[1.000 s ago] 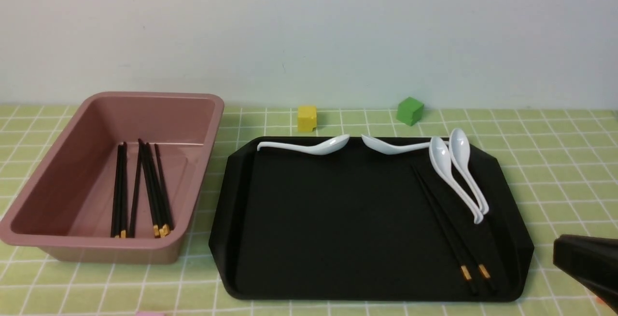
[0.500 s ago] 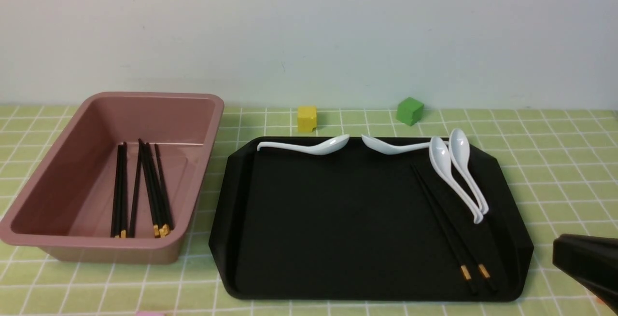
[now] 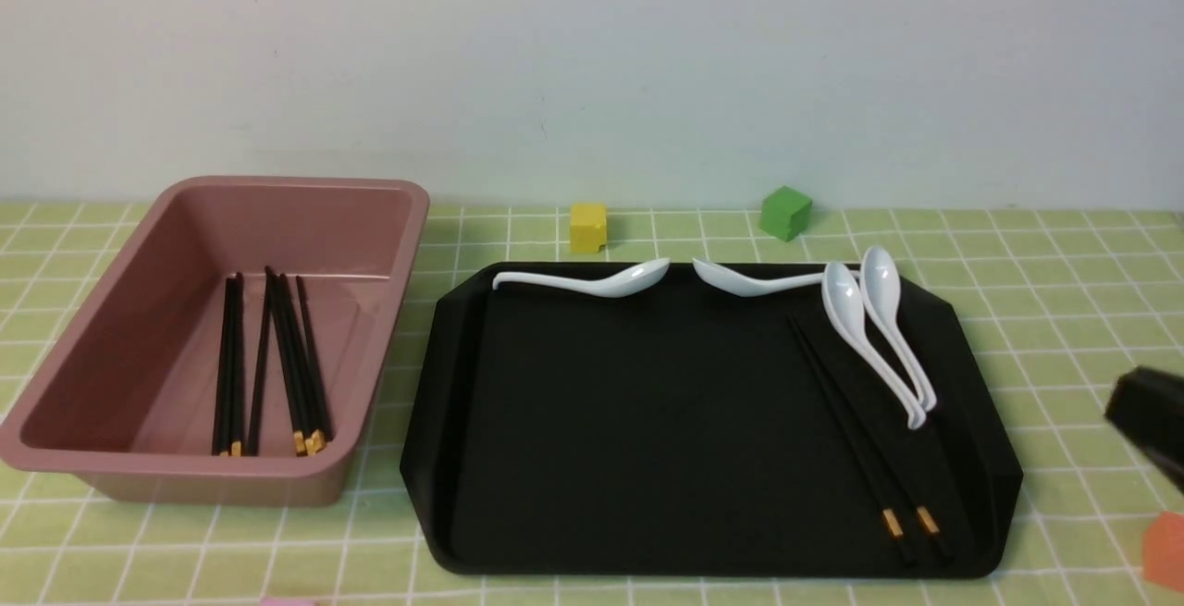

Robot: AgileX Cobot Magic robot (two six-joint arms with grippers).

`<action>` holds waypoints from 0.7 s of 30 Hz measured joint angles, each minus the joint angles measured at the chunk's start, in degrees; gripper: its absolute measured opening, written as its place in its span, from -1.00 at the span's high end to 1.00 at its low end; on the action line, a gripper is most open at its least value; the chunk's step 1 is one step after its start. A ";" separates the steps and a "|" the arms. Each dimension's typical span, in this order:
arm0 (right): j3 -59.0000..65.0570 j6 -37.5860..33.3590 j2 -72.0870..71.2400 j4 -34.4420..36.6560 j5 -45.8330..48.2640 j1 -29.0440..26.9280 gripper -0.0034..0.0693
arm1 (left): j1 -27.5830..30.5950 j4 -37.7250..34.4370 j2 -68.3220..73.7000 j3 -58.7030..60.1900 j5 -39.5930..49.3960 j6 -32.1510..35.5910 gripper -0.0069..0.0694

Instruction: On green tablecloth take chopsticks from black tray and put them in box.

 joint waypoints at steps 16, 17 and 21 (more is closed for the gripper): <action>21.50 0.00 -25.83 -12.34 0.60 -21.16 0.74 | 0.00 0.00 0.00 0.00 0.00 0.00 0.19; 21.50 0.00 -25.95 -13.67 3.32 -21.44 0.73 | 0.00 0.00 0.00 0.00 0.00 0.00 0.19; 21.50 0.00 -25.95 -14.24 11.67 -21.56 0.72 | 0.00 0.00 0.00 0.00 0.00 0.00 0.19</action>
